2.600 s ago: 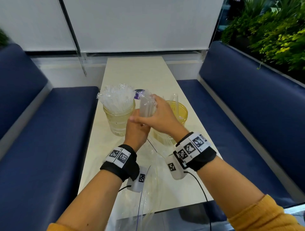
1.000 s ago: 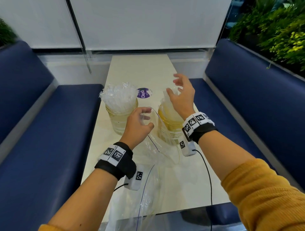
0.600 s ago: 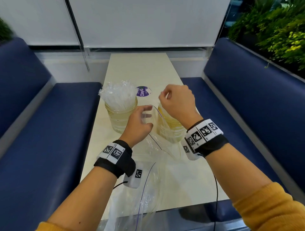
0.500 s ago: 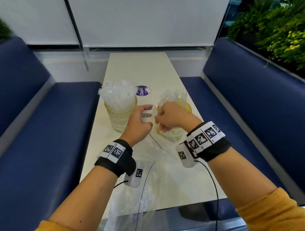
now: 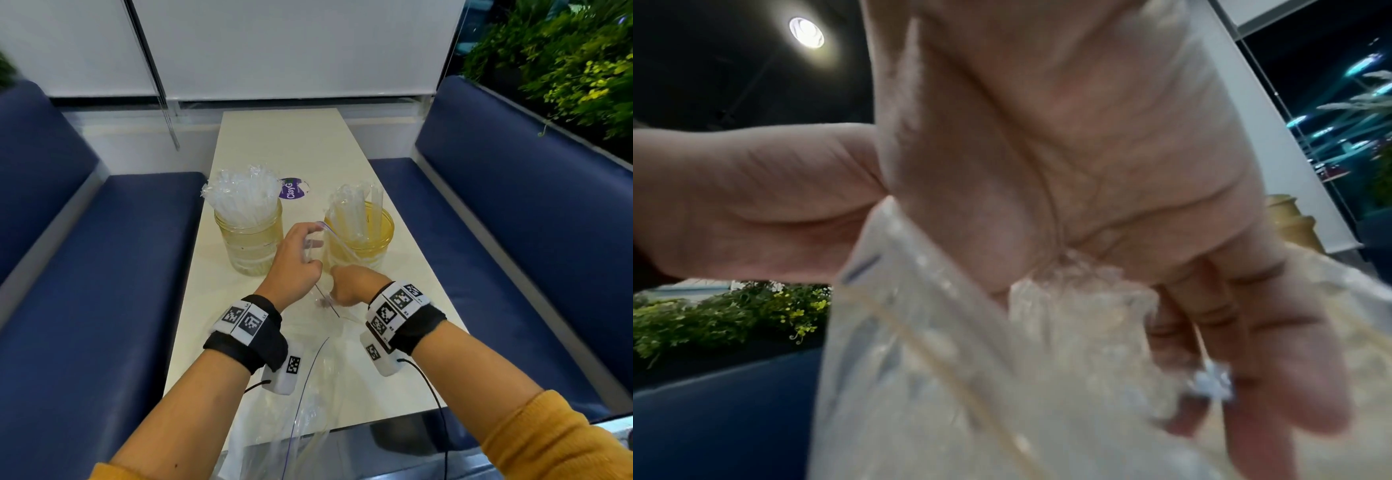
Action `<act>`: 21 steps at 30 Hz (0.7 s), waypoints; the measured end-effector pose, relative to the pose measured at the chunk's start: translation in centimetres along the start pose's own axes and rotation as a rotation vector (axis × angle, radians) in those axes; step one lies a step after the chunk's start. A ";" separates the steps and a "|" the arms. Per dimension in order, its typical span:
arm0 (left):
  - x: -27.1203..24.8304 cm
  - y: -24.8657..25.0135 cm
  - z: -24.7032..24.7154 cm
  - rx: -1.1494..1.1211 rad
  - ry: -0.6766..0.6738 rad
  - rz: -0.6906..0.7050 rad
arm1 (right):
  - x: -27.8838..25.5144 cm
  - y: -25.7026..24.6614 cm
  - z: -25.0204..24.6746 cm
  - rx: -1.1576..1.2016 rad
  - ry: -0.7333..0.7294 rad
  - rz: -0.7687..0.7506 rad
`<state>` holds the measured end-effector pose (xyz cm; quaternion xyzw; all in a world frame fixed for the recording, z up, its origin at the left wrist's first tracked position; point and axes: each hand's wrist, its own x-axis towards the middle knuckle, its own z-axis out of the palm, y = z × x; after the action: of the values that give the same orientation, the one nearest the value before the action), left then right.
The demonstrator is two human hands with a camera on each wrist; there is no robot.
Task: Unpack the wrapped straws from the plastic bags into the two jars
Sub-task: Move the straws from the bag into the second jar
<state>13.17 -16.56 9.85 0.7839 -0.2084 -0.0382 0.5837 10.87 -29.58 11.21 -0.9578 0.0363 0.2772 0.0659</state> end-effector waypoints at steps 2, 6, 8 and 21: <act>0.0 0.0 -0.1 -0.010 0.007 0.000 | -0.1 0.1 -0.1 0.035 0.040 0.010; 0.0 -0.2 -0.2 -0.018 0.026 -0.002 | -0.7 0.1 -0.5 0.088 0.042 0.006; -0.1 -0.3 -0.3 -0.020 0.016 -0.005 | -1.1 0.0 -0.9 0.070 0.083 0.008; 0.2 -1.3 1.3 0.295 0.154 0.122 | -5.2 -1.7 -7.9 0.044 0.303 -0.080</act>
<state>13.28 -17.48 8.31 0.8475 -0.2135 0.0884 0.4779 10.81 -28.87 20.86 -0.9877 0.0136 0.1261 0.0916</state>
